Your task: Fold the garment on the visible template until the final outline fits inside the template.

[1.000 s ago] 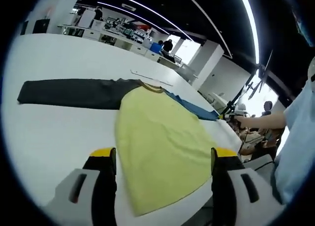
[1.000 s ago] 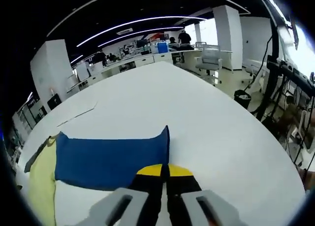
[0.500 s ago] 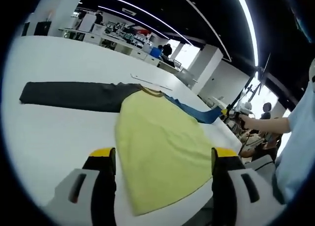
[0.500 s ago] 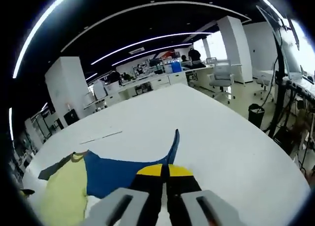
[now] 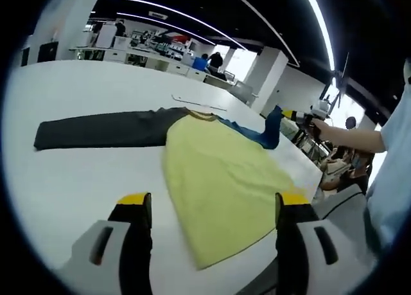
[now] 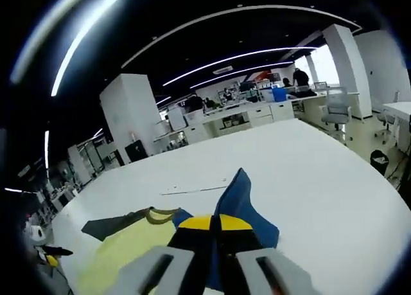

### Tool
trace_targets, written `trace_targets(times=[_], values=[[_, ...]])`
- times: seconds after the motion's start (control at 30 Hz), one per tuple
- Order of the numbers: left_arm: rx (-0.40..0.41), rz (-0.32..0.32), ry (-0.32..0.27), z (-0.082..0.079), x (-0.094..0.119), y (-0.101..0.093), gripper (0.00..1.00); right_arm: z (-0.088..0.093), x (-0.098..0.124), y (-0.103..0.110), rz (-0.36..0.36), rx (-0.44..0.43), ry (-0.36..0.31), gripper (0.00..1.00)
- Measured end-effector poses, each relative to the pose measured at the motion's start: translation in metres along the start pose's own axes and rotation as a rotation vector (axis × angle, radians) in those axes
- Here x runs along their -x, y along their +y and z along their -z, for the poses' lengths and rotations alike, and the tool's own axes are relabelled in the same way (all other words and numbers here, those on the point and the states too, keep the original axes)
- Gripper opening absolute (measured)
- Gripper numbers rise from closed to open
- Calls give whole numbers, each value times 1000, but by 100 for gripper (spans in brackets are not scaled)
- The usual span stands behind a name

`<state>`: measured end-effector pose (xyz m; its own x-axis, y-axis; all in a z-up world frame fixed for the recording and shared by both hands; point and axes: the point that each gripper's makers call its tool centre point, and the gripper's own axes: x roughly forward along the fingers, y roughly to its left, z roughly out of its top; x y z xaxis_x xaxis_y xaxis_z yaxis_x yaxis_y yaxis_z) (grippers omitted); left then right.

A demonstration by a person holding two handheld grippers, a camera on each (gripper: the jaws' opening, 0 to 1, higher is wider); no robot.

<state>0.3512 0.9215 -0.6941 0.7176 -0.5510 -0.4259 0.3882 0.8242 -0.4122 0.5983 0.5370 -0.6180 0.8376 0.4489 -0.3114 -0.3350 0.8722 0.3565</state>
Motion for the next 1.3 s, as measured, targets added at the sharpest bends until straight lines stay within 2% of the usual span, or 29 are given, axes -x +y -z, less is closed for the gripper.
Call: trace_targets(times=[0.1,0.13,0.3,0.5,0.67,0.77,0.93,1.03,1.13,1.2,1.3], values=[[-15,-16,16,3,2,2,76,0,-24,32,-65,-9,-1,0],[-18,-23,16,4,2,4,77,0,-27,35,-71,-9,-1,0],[-14,-30,6,3,6,5,76,5,-60,87,-168,-23,8,0],[-12,-41,5,4,9,7,75,10,-82,139,-262,-31,17,0],[-3,-47,8,7,10,10,75,20,-98,182,-336,-28,41,0],[2,-48,9,8,10,11,74,30,-107,206,-362,2,48,0],[17,-54,5,11,10,15,74,50,-123,227,-352,15,64,0],[20,-54,12,14,11,15,74,69,-134,237,-340,65,103,0],[27,-57,18,17,11,15,74,86,-142,249,-351,75,139,0],[32,-58,19,18,11,15,74,99,-148,253,-349,120,167,0],[38,-61,21,20,12,15,74,117,-155,260,-361,120,205,0]])
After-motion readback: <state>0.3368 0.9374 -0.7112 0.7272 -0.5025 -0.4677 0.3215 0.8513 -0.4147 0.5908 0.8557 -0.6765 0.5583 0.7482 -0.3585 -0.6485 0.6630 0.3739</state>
